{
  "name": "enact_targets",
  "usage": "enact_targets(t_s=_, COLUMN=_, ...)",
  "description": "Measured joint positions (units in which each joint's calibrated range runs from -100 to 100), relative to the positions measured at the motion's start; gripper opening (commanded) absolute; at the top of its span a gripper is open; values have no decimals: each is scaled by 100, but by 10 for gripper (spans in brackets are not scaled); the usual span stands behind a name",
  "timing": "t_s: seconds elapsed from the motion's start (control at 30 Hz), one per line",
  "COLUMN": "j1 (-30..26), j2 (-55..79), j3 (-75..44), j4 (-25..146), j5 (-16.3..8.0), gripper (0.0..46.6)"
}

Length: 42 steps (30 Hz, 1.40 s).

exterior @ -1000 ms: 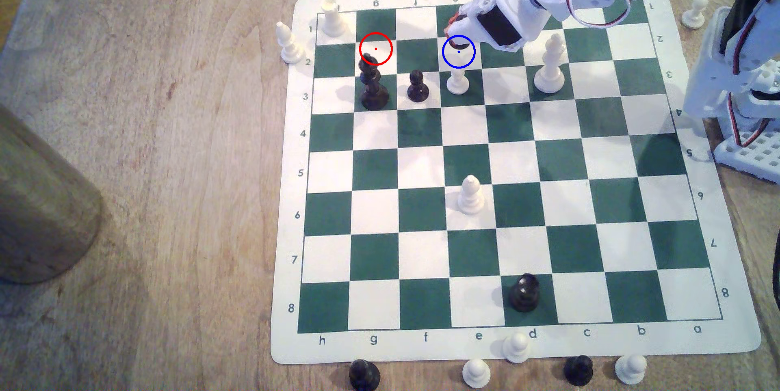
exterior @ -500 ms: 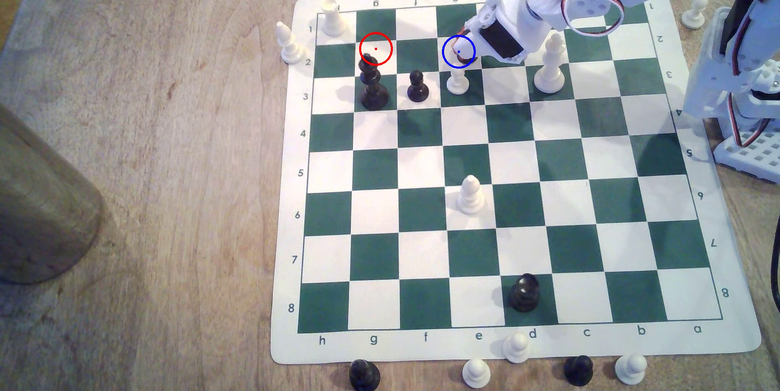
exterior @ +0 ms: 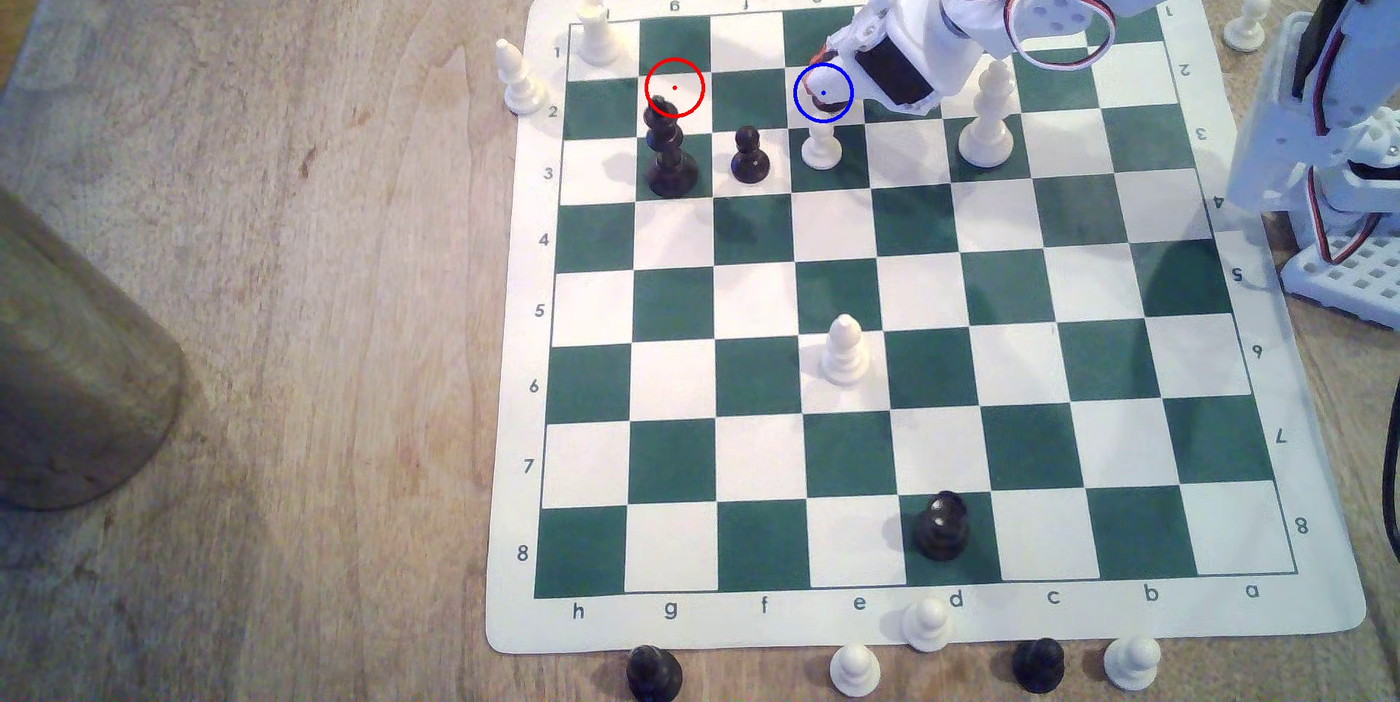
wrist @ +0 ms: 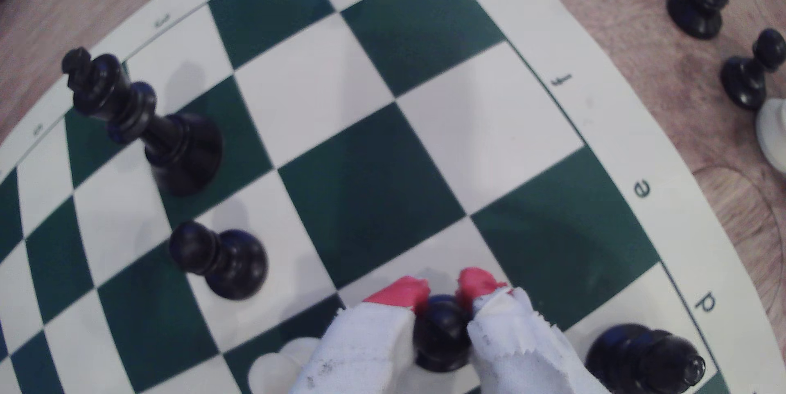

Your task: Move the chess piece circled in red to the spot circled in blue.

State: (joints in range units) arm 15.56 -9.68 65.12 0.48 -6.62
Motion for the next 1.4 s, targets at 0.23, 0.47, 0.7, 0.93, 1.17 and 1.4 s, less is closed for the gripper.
enact_targets(t_s=0.23, j1=0, j2=34, j3=0, j4=-80, j5=-24, gripper=59)
enact_targets(t_s=0.47, j1=7, j2=42, j3=0, j4=-80, j5=-39, gripper=99)
enact_targets(t_s=0.7, j1=88, j2=-117, j3=0, j4=151, j5=-39, gripper=109)
enact_targets(t_s=0.93, j1=280, j2=-712, j3=-145, j4=422, j5=-59, gripper=110)
enact_targets(t_s=1.17, j1=280, j2=-1483, j3=-145, j4=797, j5=-151, gripper=106)
enact_targets(t_s=1.4, j1=177, j2=-3050, j3=-145, j4=2725, j5=-93, gripper=102)
